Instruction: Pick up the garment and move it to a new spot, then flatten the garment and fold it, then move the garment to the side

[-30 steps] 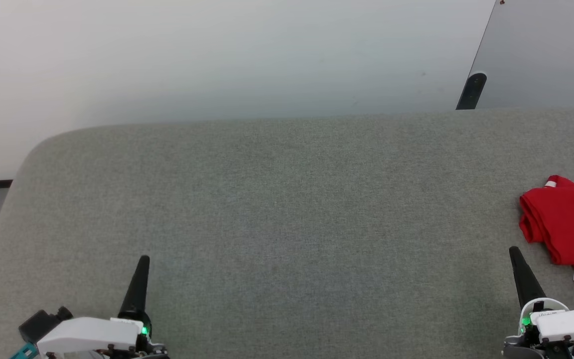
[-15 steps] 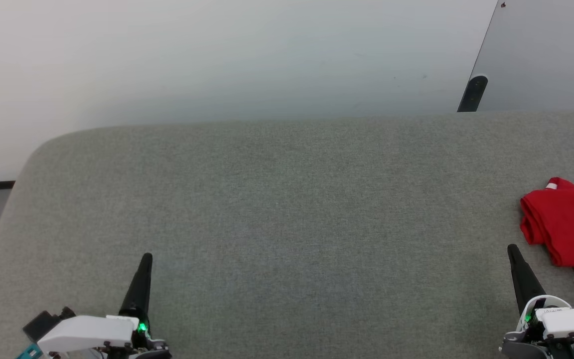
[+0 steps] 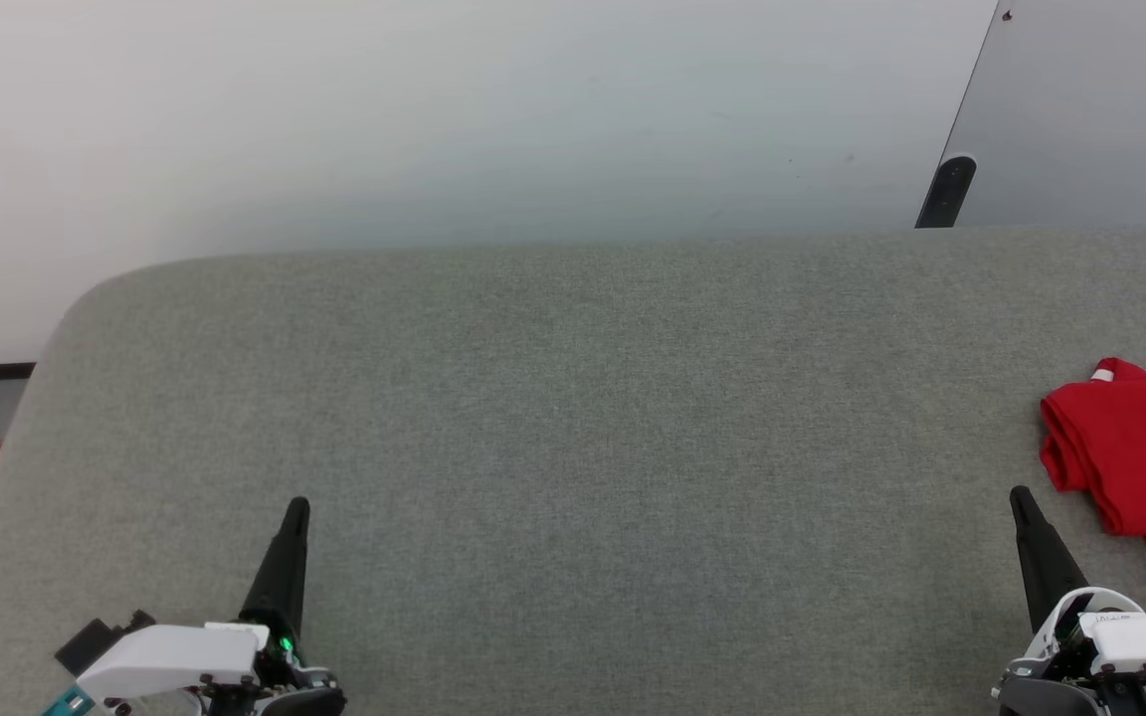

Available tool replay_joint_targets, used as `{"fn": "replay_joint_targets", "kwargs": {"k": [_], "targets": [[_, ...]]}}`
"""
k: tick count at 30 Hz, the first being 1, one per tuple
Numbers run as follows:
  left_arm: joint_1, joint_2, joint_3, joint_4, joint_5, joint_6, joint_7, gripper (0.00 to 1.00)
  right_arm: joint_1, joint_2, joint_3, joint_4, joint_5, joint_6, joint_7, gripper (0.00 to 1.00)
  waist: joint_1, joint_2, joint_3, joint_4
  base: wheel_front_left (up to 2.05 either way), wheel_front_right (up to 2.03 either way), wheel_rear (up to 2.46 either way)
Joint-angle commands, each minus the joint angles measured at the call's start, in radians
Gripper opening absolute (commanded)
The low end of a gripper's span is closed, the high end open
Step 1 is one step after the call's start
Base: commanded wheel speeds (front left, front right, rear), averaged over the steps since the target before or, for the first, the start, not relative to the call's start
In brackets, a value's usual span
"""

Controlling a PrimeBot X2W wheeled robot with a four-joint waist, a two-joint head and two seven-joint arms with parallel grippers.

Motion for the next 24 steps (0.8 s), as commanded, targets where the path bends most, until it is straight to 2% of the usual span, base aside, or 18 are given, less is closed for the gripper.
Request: {"fn": "replay_joint_targets", "kwargs": {"k": [1,10,24], "targets": [[-0.01,-0.003,0.005,0.002,-0.019,-0.009,0.008,0.0,-0.016,0.003,-0.001,0.002,0.021,-0.001,0.006,0.0,0.0,-0.0001,-0.001,0.001,0.0,0.0,0.0],[-0.017,-0.008,0.008,0.009,-0.066,-0.009,0.02,0.0,-0.021,0.006,-0.002,0.01,0.07,-0.001,0.014,0.0,0.0,-0.0001,-0.004,0.003,0.0,0.0,0.0],[-0.016,-0.007,0.007,0.009,-0.066,-0.009,0.021,0.0,-0.015,0.005,-0.002,0.01,0.07,-0.001,0.014,0.0,0.0,-0.0001,-0.005,0.003,0.0,0.0,0.0]]}}
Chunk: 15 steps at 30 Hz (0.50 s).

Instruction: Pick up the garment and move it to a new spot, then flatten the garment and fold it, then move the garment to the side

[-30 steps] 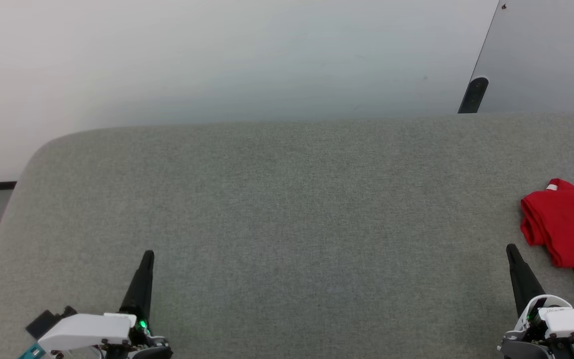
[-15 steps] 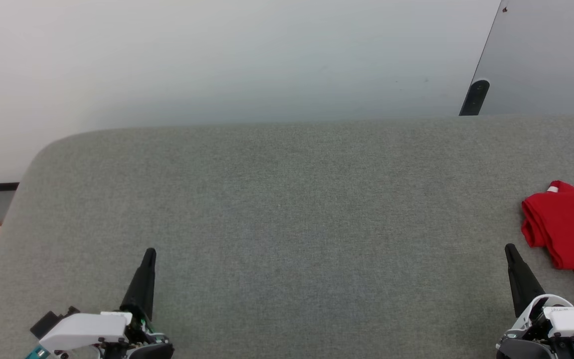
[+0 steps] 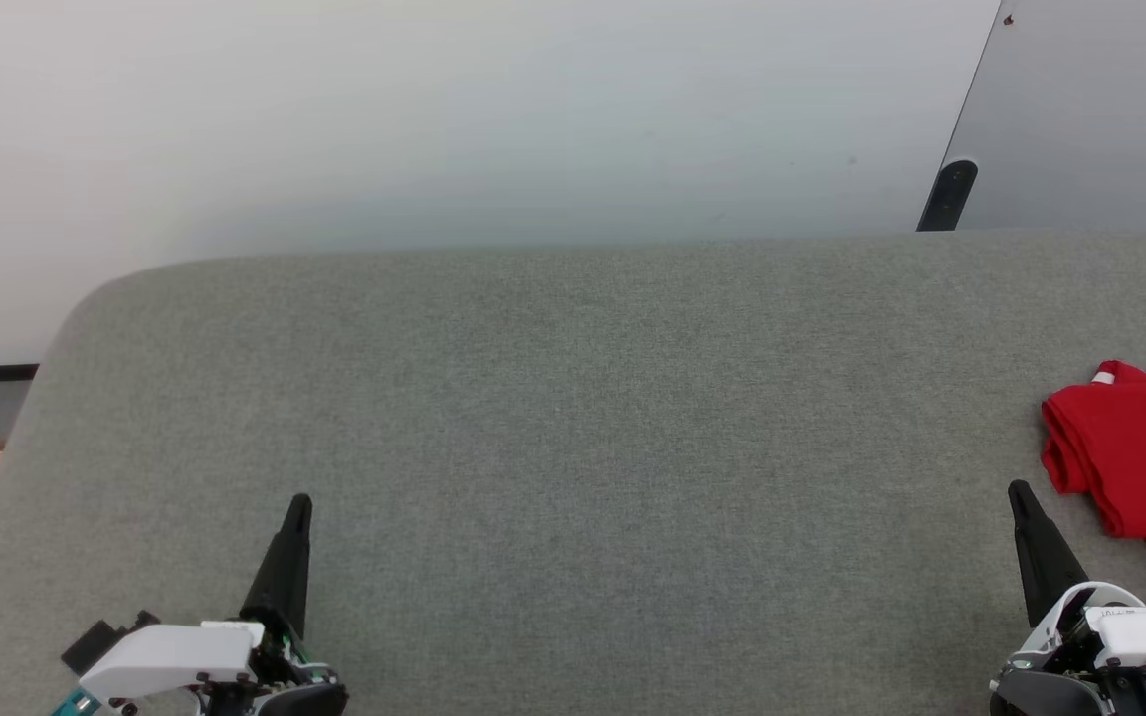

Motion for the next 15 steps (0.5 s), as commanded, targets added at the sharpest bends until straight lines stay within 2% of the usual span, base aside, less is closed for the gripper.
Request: {"fn": "replay_joint_targets", "kwargs": {"k": [1,15], "targets": [[-0.009,0.0,0.002,0.001,-0.003,-0.006,0.002,0.0,-0.003,0.003,0.0,0.001,0.003,-0.001,0.001,0.0,0.0,-0.0001,0.0,0.0,0.0,0.0,0.0],[-0.009,0.0,0.002,0.001,-0.003,-0.006,0.002,0.0,-0.003,0.003,0.0,0.0,0.003,-0.001,0.001,0.0,0.0,-0.0001,0.0,0.0,0.0,0.0,0.0]]}}
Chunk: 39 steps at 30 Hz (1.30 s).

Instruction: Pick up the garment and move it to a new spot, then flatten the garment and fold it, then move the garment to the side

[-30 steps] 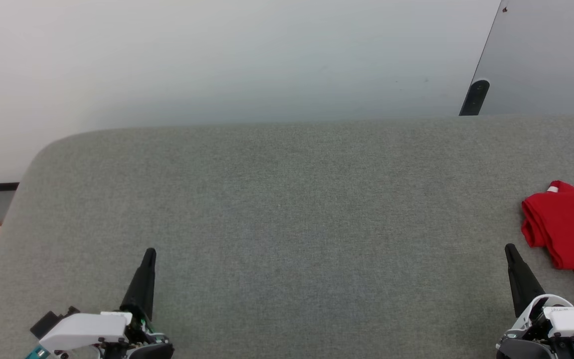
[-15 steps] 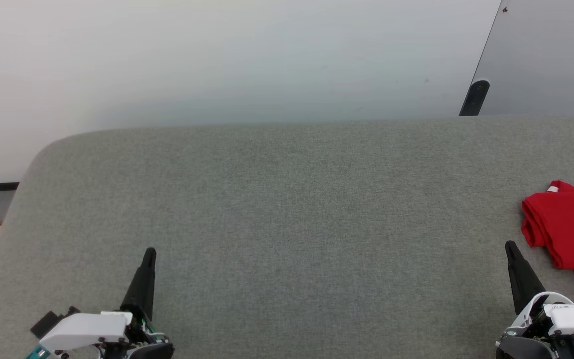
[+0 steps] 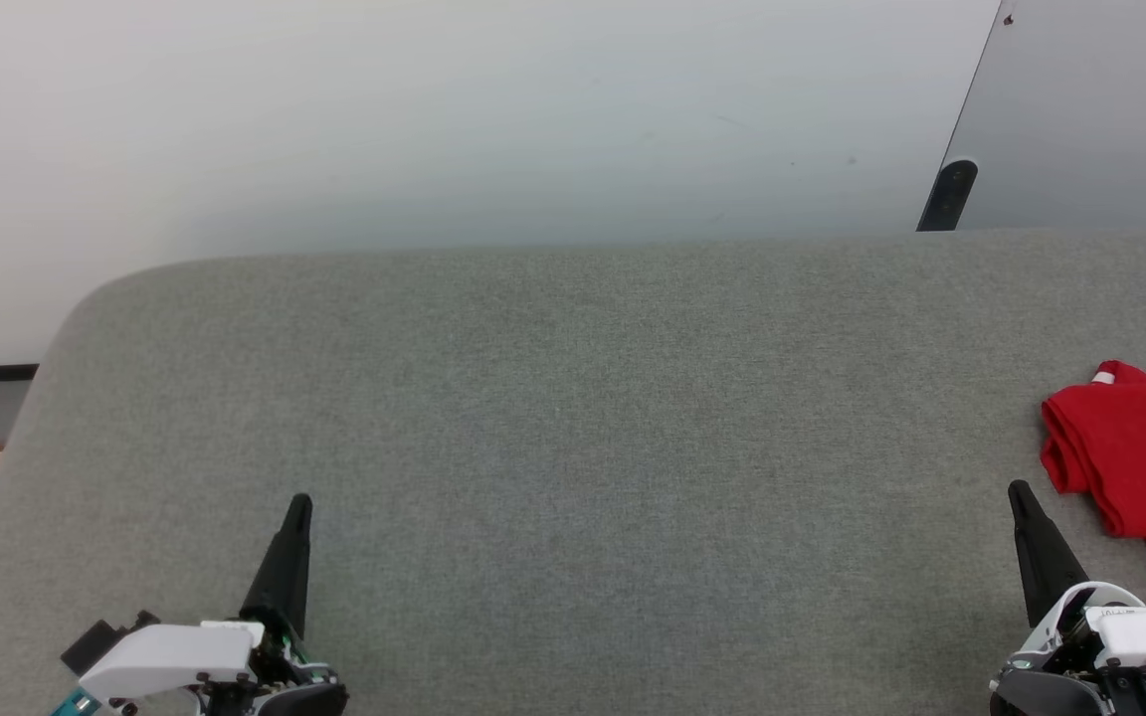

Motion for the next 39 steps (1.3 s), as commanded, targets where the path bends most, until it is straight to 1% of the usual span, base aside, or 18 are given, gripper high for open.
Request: {"fn": "replay_joint_targets", "kwargs": {"k": [1,39], "targets": [[-0.009,0.0,0.002,0.001,-0.003,-0.006,0.002,0.0,-0.003,0.003,0.0,0.0,0.003,-0.001,0.001,0.0,0.0,-0.0001,0.0,0.0,0.0,0.0,0.0],[-0.009,0.0,0.002,0.001,-0.003,-0.006,0.001,0.0,-0.003,0.003,0.001,0.0,0.004,-0.001,0.001,0.0,0.0,-0.0001,0.0,0.0,0.0,0.0,0.0]]}}
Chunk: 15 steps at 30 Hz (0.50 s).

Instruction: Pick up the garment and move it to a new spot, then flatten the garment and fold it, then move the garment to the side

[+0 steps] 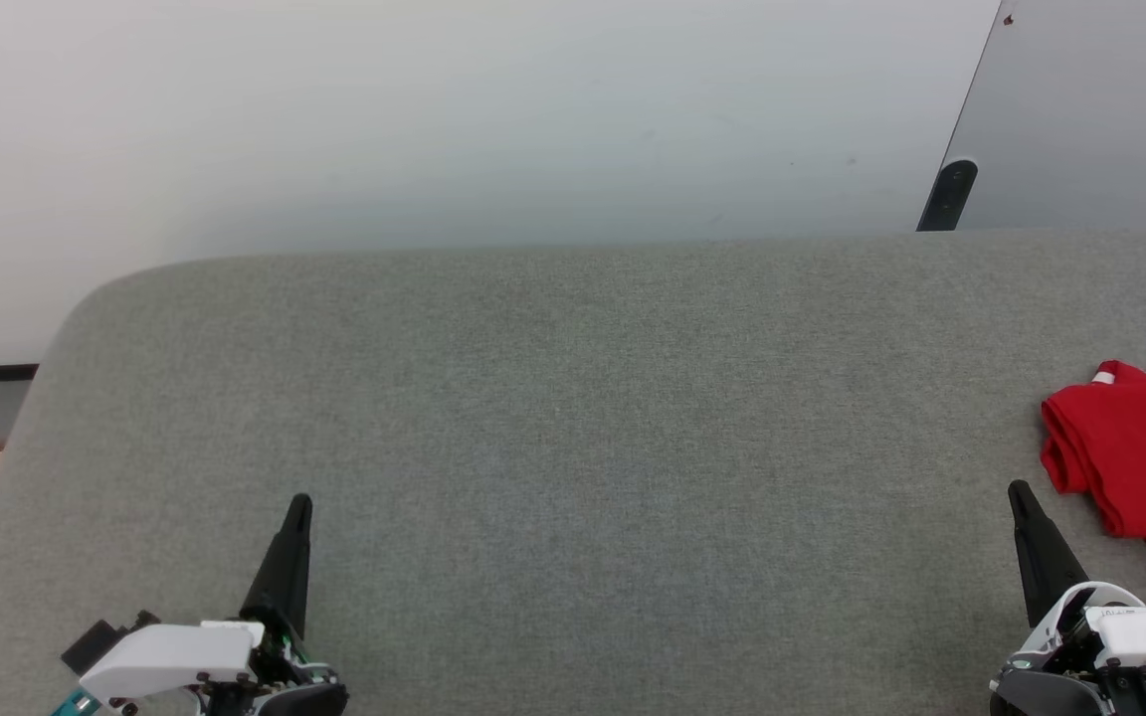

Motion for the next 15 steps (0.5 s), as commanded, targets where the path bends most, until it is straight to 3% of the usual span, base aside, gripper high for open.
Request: {"fn": "replay_joint_targets", "kwargs": {"k": [1,15], "targets": [[-0.009,0.0,0.002,0.001,-0.003,-0.006,0.001,0.0,-0.003,0.003,0.001,0.0,0.004,-0.001,0.001,0.0,0.0,-0.0001,0.0,0.0,0.0,0.0,0.0],[-0.009,0.0,0.002,0.001,-0.003,-0.006,0.001,0.0,-0.003,0.003,0.001,0.0,0.004,-0.001,0.001,0.0,0.0,-0.0001,0.0,0.0,0.0,0.0,0.0]]}}
